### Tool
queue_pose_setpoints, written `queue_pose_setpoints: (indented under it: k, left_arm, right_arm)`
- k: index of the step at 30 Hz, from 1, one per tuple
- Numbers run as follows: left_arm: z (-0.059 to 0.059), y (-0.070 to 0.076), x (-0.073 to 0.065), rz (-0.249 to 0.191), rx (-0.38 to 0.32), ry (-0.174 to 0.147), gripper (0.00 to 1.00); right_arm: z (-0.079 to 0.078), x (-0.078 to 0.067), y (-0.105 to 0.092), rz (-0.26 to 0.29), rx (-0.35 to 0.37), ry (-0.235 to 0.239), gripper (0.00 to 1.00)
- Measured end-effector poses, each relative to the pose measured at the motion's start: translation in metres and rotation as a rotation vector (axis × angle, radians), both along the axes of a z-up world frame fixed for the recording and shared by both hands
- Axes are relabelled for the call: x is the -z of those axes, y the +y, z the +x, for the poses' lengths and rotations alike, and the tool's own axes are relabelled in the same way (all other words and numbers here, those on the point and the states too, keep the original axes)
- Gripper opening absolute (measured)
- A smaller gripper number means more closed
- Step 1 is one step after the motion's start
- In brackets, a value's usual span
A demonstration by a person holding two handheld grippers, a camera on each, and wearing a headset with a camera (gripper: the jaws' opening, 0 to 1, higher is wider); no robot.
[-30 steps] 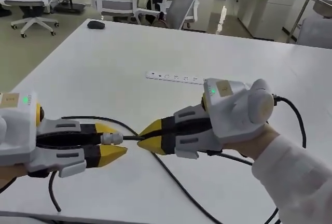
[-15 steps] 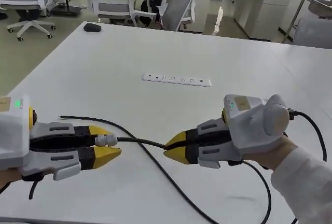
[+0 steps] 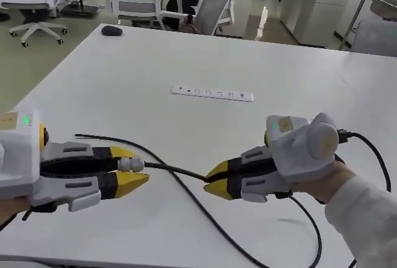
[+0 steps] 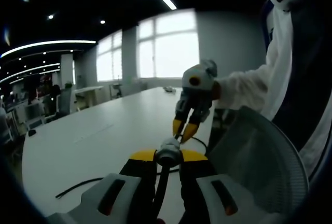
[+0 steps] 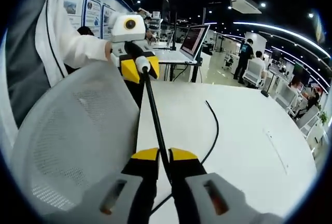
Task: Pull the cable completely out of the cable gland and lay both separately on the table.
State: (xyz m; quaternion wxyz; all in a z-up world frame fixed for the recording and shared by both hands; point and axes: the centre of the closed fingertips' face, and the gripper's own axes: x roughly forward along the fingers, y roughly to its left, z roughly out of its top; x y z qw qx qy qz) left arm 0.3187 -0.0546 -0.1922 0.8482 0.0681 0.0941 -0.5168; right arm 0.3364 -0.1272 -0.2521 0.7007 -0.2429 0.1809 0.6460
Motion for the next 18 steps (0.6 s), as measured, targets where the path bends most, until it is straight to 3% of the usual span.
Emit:
queue_pose_setpoints:
  k: [4, 7, 10, 15, 18]
  left_arm:
    - [0.002, 0.002, -0.003, -0.008, -0.01, -0.01, 0.17]
    - [0.003, 0.002, -0.003, -0.006, -0.013, -0.014, 0.17]
    - [0.0, -0.001, 0.003, 0.023, 0.004, -0.01, 0.17]
    - [-0.003, -0.004, 0.005, 0.029, 0.022, -0.005, 0.17]
    - [-0.002, -0.003, 0.004, 0.02, 0.02, -0.003, 0.18]
  right_arm:
    - [0.0, -0.007, 0.006, 0.013, 0.01, -0.012, 0.19]
    - [0.001, -0.017, 0.012, 0.032, 0.005, -0.026, 0.19]
    - [0.001, -0.025, 0.019, 0.037, -0.008, -0.042, 0.19]
    - [-0.012, -0.047, 0.043, 0.094, -0.095, -0.09, 0.2]
    - [-0.02, -0.051, 0.054, 0.098, -0.151, -0.114, 0.2]
